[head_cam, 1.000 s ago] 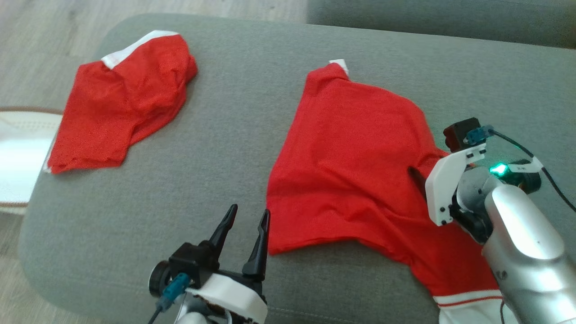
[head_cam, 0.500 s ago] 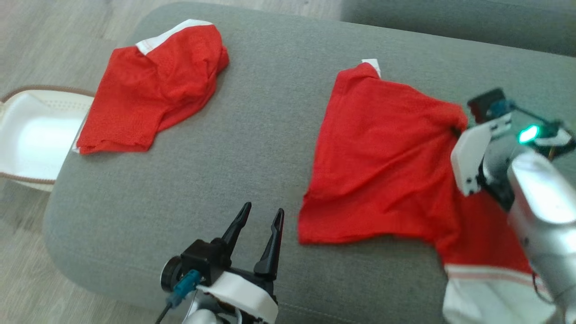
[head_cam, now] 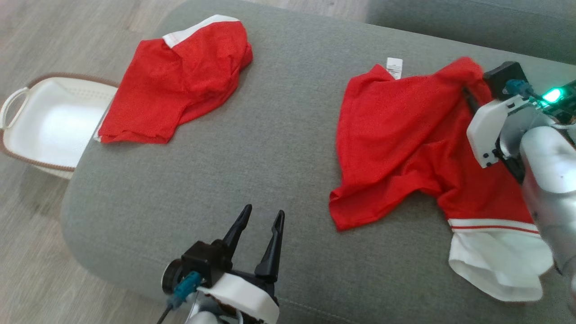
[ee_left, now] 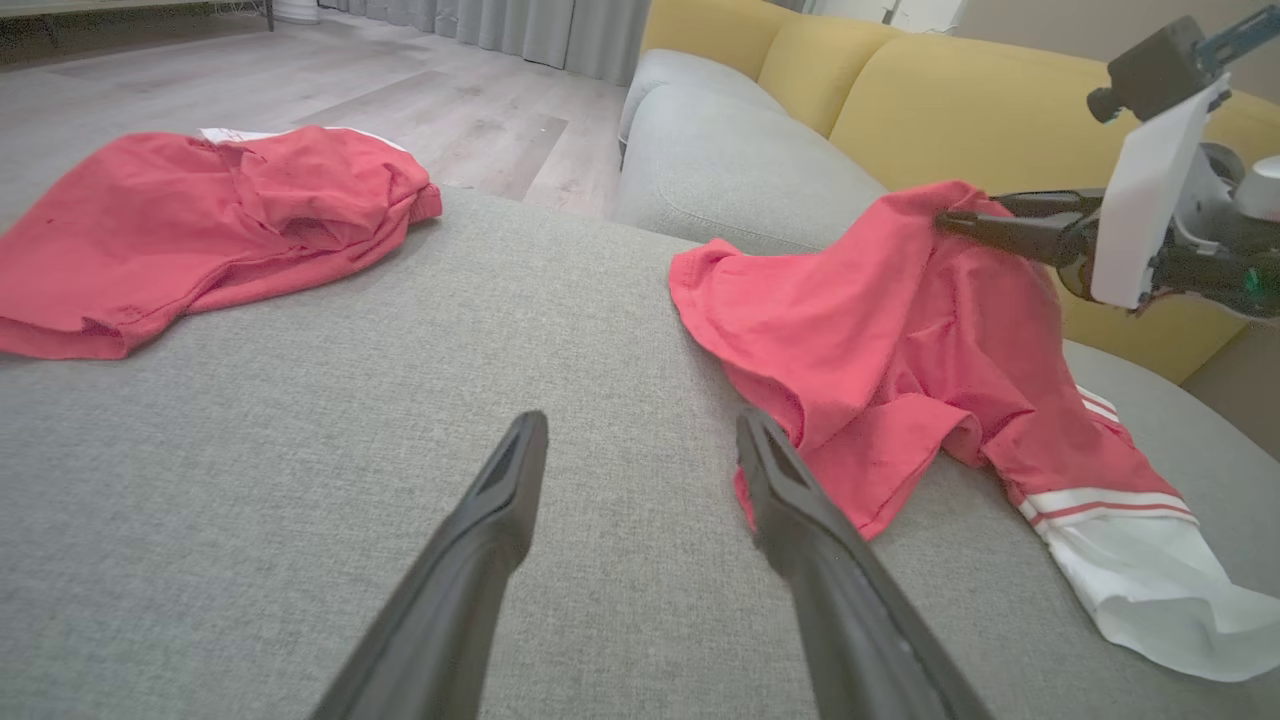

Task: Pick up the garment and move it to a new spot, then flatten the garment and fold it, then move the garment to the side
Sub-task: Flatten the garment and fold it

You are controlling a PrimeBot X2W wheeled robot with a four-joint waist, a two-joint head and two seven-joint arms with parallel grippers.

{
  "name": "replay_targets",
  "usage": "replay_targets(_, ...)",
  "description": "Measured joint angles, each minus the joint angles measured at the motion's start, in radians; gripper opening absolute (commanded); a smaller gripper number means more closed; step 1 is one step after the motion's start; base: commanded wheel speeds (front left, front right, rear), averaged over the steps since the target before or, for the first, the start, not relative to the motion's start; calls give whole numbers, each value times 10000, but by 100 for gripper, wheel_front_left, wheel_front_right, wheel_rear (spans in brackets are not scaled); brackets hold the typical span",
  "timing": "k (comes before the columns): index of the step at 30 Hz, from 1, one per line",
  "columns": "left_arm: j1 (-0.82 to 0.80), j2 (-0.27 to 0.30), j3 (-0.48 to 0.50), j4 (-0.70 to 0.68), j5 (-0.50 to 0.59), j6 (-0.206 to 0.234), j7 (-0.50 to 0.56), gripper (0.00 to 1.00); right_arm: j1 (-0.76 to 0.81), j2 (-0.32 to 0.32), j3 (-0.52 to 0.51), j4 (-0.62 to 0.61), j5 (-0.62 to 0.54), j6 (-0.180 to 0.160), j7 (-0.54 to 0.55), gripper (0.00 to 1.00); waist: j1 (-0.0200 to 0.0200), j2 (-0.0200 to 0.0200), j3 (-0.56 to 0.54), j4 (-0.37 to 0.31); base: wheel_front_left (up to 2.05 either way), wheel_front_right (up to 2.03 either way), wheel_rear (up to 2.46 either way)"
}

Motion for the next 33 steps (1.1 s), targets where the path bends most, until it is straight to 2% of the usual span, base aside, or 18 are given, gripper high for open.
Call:
replay_targets(6,74,2,207,-67,-54,84,0,100,11,665,-1285,238,-314,0,-790,100,0,0,-130,-531,0,0,0)
replay_targets(11,125,6,604,-94,104,84,0,100,327,1018,-2972,-389,-525,0,-1802,100,0,0,-327,-1229,0,0,0)
replay_targets(15,489,2,1057,-109,267,82,0,100,1766,1417,-4337,-1358,-965,0,-2391,100,0,0,-536,-1877,0,0,0)
replay_targets(21,873,4,1582,-107,539,-27,0,100,4751,2125,-5933,-3363,-1616,0,-2623,100,0,0,-847,-2788,0,0,0)
replay_targets(28,1473,6,2395,-109,941,-270,0,100,7531,2692,-6293,-6040,-1918,0,-2932,100,0,0,-1312,-3536,0,0,0)
replay_targets(33,1556,12,2809,-111,1221,-456,0,100,8966,2790,-6080,-7231,-1246,0,-2968,100,-1,0,-1534,-3669,0,0,0)
